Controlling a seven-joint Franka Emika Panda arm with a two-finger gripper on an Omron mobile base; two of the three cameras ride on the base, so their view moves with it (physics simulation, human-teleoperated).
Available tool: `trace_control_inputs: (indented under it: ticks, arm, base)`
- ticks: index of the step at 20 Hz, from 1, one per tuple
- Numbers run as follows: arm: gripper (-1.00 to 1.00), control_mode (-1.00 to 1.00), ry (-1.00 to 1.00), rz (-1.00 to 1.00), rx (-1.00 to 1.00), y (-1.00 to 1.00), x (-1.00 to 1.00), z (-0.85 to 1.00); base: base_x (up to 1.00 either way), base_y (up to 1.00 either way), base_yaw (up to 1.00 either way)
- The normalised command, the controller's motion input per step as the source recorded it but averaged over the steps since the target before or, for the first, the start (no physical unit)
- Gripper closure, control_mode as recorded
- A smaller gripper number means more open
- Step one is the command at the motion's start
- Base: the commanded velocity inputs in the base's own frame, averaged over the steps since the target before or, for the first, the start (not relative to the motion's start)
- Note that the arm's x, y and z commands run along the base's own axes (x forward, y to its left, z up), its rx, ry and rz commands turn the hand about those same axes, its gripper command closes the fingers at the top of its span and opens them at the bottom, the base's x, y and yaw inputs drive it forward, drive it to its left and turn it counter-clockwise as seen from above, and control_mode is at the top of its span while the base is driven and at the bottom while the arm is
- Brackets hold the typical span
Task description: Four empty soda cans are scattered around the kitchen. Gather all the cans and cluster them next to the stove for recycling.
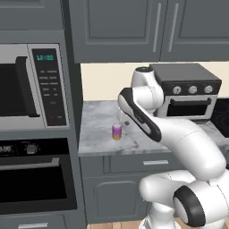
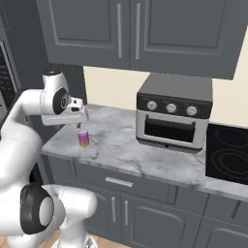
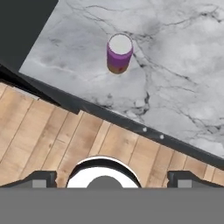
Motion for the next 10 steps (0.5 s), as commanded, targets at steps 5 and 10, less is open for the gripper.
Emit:
trace_control_inputs:
  ticks: [5, 10]
  arm:
    - [-1.00, -1.00, 0.02, 0.00, -0.02, 0.03, 0.28, -0.11]
    - [-1.00, -1.00, 0.06, 0.02, 0.01, 0.01, 0.23, -0.14]
  base:
    - [0.00, 0.00, 0.00]
    - [0.00, 0.00, 0.00]
